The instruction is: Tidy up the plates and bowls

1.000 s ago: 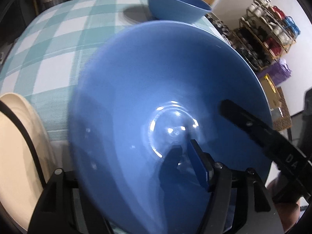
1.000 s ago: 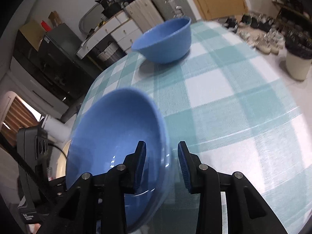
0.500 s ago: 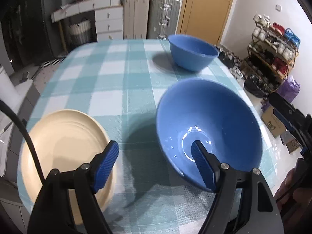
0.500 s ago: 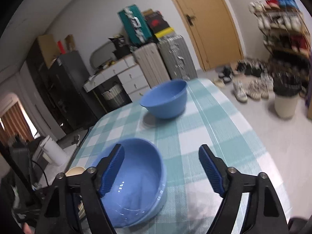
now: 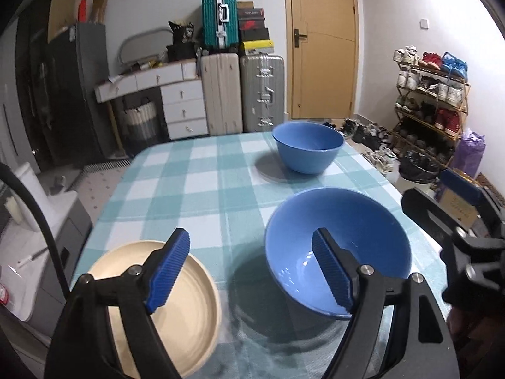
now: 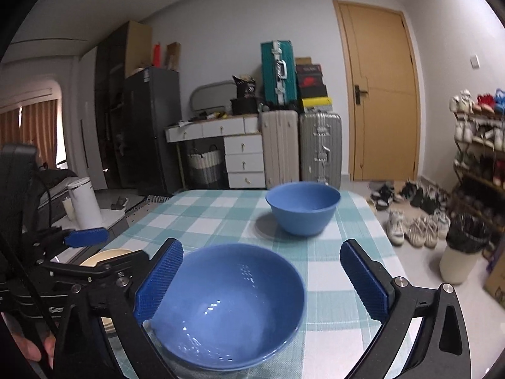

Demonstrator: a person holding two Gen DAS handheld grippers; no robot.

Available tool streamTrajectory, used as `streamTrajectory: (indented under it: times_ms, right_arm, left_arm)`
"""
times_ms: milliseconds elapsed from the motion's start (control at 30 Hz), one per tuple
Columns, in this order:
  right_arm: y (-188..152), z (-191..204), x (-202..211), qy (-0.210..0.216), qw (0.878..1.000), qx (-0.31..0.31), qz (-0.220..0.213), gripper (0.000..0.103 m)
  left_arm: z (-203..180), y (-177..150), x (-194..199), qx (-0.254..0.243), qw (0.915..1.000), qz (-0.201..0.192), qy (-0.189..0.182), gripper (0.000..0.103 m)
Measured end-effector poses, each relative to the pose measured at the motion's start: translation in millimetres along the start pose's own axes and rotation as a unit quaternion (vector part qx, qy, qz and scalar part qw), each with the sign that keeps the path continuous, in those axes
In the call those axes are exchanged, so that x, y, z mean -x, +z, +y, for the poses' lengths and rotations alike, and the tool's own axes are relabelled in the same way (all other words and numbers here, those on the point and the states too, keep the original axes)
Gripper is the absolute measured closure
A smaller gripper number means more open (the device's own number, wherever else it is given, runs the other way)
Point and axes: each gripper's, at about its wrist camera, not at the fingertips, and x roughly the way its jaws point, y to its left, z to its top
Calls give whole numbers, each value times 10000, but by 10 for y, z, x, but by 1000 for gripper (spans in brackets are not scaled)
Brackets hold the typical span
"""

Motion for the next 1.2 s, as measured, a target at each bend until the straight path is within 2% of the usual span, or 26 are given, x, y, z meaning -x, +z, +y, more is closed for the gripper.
streamTrajectory:
  times_ms: [67,267,433,567,700,1200]
  right_arm:
    - [0,58,46,15,9999,119,-61,1]
    - [11,75,147,77,9998,81,-167,1]
    - [22,52,176,130,9998,-63,-95,1]
    - [22,33,194,208,9996,-109,-138,1]
    - [11,23,138,198,9997,-118,29,1]
    - [9,-20,62,206,9994,-221,188,1]
  left_arm:
    - [-20,-4,39,0,10000,-85,50,7]
    - [-52,2,181,-54,9981,-534,295,2]
    - [-41,-3,190,35,9978,-602,289,0]
    - [-106,-19,207,-97,9963,-688,505,0]
    - [-144,-23,204,-208,9950,-713,664,0]
    - [-98,-42,217,-82,9966,-631,523,0]
